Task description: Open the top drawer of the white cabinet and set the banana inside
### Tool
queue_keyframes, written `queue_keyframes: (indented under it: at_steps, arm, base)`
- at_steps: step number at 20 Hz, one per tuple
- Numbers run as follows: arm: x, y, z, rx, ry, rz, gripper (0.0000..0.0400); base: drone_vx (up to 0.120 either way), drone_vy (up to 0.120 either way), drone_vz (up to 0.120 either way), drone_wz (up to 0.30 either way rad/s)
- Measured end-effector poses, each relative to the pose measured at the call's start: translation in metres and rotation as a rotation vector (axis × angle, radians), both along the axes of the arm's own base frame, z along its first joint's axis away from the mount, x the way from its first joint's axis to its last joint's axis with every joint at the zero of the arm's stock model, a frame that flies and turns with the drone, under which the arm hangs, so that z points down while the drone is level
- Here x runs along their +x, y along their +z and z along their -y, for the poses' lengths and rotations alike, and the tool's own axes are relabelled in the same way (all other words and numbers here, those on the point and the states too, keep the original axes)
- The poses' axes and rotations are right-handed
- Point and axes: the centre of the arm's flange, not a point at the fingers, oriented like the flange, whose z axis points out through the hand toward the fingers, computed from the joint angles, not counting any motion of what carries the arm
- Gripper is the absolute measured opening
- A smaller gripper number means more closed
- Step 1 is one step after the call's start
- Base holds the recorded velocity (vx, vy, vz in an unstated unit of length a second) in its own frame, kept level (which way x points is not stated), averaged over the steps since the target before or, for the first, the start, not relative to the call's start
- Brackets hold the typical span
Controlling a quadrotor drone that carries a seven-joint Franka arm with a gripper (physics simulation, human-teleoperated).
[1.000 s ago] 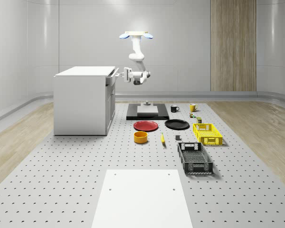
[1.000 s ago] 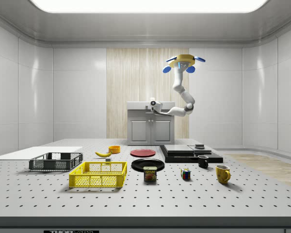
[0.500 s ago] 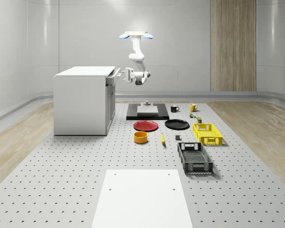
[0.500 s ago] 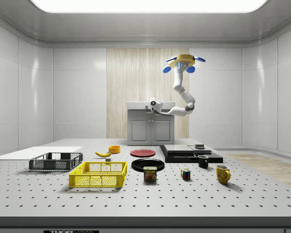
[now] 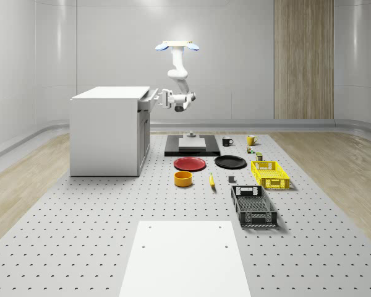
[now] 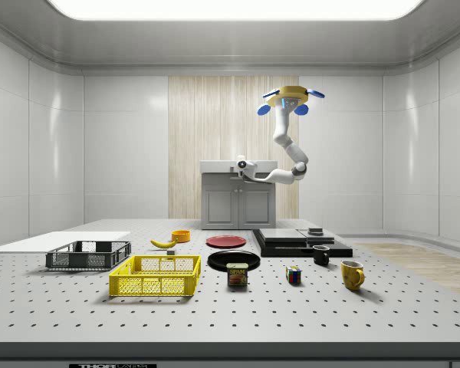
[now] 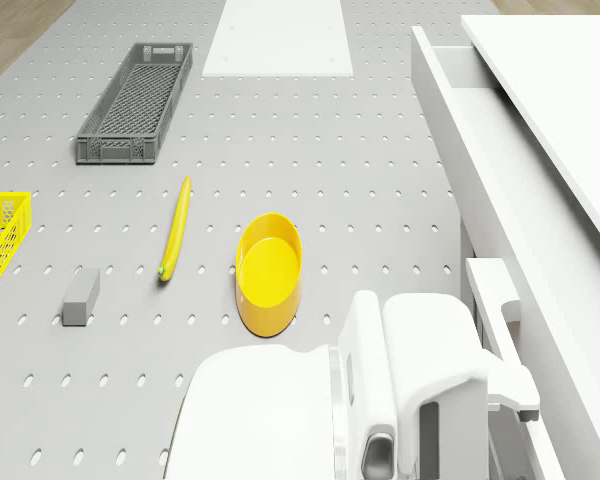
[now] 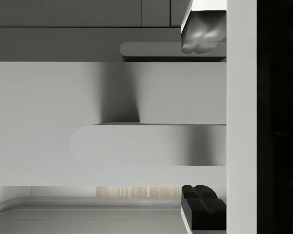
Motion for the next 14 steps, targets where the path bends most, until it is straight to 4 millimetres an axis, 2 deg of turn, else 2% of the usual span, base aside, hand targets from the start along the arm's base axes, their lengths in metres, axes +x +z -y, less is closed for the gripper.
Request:
queue_keyframes:
  at_steps: [2, 4, 5, 6, 8, 10, 11, 12, 13, 14]
  arm:
    - [0.000, 0.000, -0.003, 0.000, 0.000, 0.000, 0.0399]
    - [0.000, 0.001, -0.005, 0.000, 0.000, 0.000, 0.0284]
    - [0.000, 0.001, -0.006, -0.001, 0.000, 0.000, 0.0254]
    - [0.000, 0.001, -0.006, -0.008, 0.001, -0.010, 0.0251]
    - [0.001, -0.005, -0.006, -0.004, 0.000, 0.026, 0.0199]
    - [0.001, -0.003, -0.002, -0.011, 0.002, 0.009, 0.0204]
    - [0.002, -0.011, 0.000, -0.004, 0.001, 0.047, 0.0181]
    - [0.002, -0.010, 0.002, -0.003, 0.001, 0.042, 0.0164]
    - [0.002, -0.008, 0.006, -0.004, 0.001, 0.034, 0.0166]
    - [0.004, -0.018, 0.007, 0.001, -0.001, 0.069, 0.0153]
  base:
    - [0.000, 0.000, 0.000, 0.000]
    - [0.000, 0.000, 0.000, 0.000]
    - [0.000, 0.000, 0.000, 0.000]
    - [0.000, 0.000, 0.000, 0.000]
    - [0.000, 0.000, 0.000, 0.000]
    - [0.000, 0.000, 0.000, 0.000]
    - [0.000, 0.000, 0.000, 0.000]
    - [0.000, 0.000, 0.000, 0.000]
    - [0.000, 0.000, 0.000, 0.000]
    - [0.000, 0.000, 0.000, 0.000]
